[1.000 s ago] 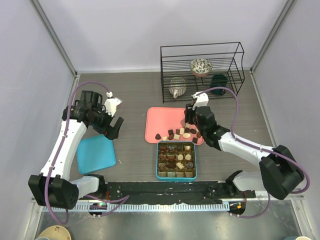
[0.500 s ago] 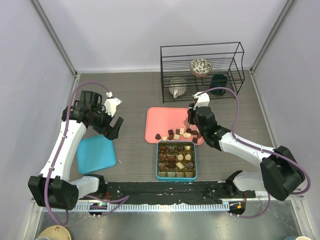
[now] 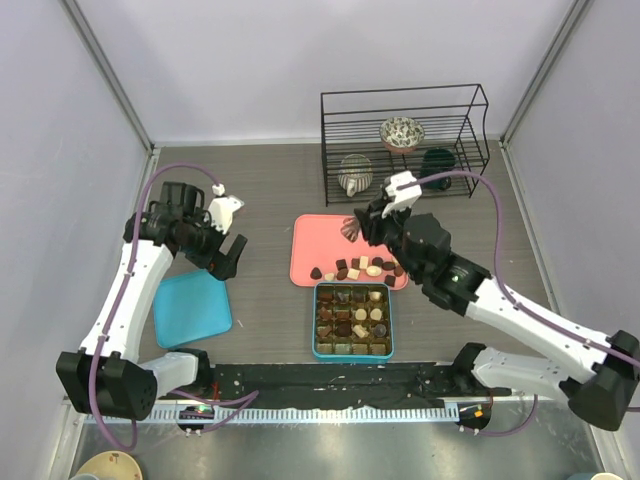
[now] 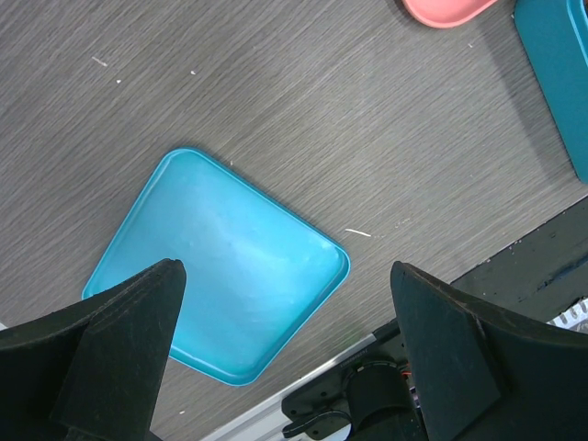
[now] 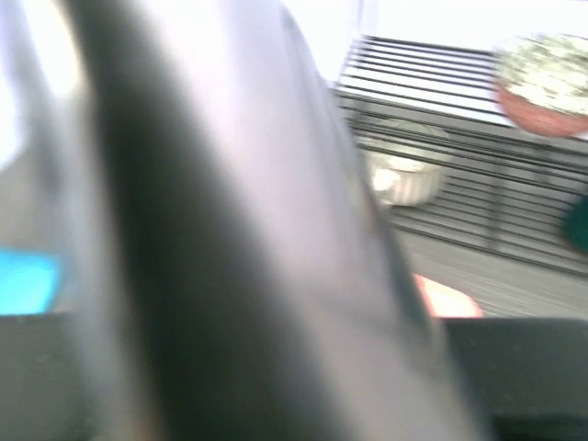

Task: Pack the chocolate
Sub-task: Pick up the fake chocolate from the plate, then place the fake chocolate in the packing box.

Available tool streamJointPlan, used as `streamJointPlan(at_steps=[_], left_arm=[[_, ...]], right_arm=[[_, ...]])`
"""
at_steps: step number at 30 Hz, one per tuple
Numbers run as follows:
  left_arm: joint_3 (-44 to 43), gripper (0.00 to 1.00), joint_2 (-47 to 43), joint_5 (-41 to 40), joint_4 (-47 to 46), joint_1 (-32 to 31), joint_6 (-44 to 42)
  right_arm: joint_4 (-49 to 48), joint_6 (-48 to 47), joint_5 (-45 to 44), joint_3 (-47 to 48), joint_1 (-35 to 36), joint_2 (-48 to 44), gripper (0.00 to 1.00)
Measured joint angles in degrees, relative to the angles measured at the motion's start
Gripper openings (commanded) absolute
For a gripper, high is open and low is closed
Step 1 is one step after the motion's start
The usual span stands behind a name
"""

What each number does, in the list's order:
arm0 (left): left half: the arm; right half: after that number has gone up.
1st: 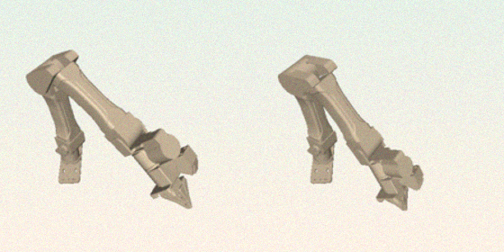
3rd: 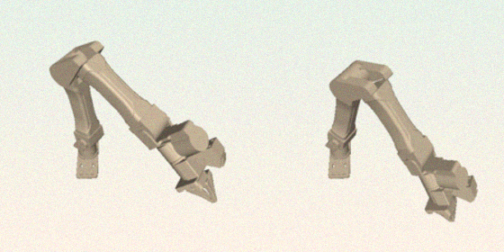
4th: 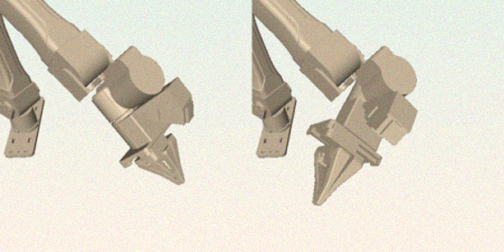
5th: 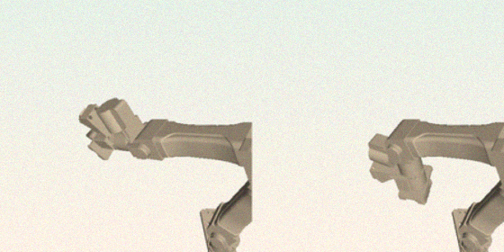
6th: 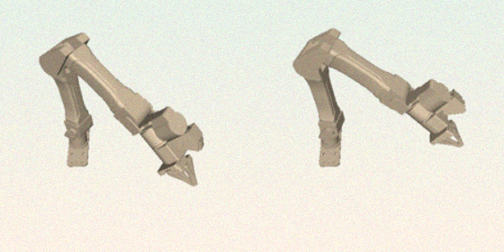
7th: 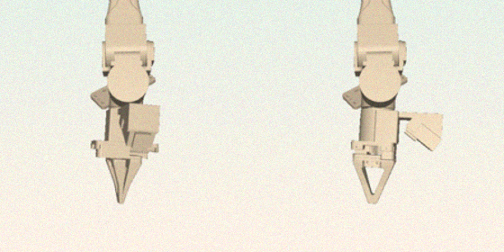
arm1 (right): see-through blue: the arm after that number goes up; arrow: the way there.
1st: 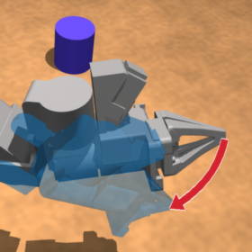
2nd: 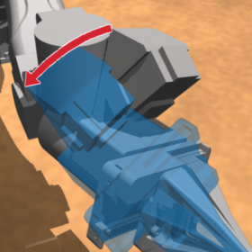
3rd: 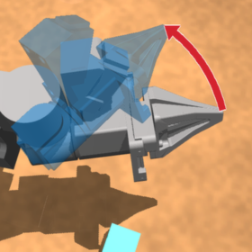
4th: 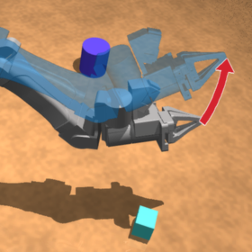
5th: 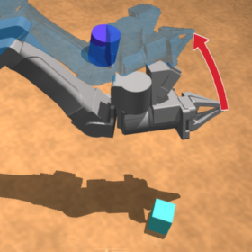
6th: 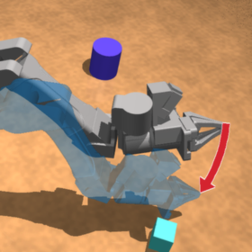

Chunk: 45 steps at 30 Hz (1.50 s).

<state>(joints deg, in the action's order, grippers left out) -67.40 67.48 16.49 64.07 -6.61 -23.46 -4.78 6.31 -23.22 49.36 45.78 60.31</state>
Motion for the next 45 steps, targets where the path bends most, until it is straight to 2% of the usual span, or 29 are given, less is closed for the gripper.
streamJointPlan(at_steps=[9,18,21,25,35,38,45], left_arm=[[1.31,1.00,0.02,-0.02,-0.15,0.00,0.04],[1.33,1.00,0.04,-0.02,-0.13,0.00,0.09],[1.33,1.00,0.04,0.00,-0.11,0.00,0.22],[1.33,1.00,0.04,0.02,-0.04,0.00,0.26],[1.33,1.00,0.04,0.04,0.13,0.00,0.24],[1.33,1.00,0.04,0.04,0.13,0.00,0.24],[1.33,1.00,0.04,0.04,0.13,0.00,0.24]], right_arm=[[12.68,3.91,-1.14,0.35,20.09,-8.37,0.15],[17.79,9.75,-7.45,-0.11,38.58,-8.15,0.16],[17.84,11.58,-9.92,-0.61,42.64,-6.84,0.18],[17.62,13.27,-12.33,-2.05,45.55,-4.85,0.19],[15.10,13.92,-16.52,-5.95,45.62,-4.52,0.23],[14.29,14.25,-16.72,-6.12,45.62,-3.98,0.32],[13.44,15.10,-17.29,-6.78,45.62,-3.30,0.45]])
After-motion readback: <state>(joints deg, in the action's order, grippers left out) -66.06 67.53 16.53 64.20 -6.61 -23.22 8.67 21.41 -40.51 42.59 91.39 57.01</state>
